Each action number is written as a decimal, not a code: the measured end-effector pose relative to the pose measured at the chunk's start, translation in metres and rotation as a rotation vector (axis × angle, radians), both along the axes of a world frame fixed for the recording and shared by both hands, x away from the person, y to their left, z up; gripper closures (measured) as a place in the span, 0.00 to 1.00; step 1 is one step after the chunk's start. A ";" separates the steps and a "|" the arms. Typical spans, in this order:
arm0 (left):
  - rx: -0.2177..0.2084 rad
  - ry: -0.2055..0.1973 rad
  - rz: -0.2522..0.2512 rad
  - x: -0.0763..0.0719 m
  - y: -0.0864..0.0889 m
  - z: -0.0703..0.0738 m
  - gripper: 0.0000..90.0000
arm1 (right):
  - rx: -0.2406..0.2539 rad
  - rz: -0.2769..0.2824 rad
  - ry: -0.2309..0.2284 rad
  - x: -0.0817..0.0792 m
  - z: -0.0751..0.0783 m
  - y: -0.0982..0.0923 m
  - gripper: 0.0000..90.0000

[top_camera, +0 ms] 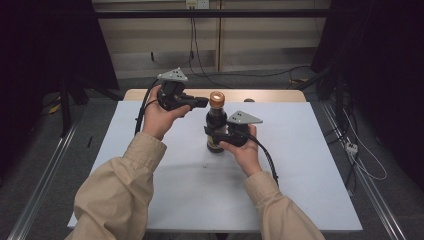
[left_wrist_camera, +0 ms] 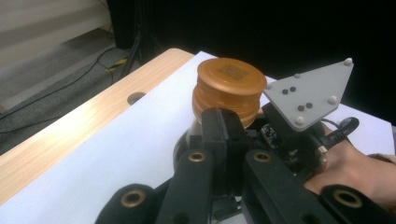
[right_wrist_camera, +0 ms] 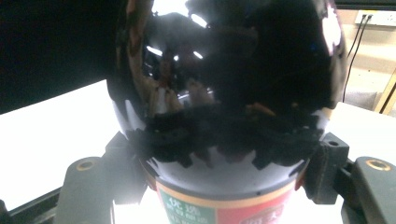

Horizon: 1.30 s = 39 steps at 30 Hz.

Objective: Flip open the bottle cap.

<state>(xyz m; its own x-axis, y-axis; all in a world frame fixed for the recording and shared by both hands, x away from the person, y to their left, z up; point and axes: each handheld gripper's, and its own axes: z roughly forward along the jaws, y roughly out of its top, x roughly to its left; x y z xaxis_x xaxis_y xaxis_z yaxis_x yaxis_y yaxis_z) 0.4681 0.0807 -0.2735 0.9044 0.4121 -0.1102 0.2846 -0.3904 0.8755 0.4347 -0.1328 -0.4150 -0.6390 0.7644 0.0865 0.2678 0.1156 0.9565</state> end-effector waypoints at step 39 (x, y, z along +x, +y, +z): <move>0.004 -0.014 0.002 0.002 -0.010 0.009 1.00 | 0.017 -0.011 0.002 0.000 -0.002 -0.001 0.33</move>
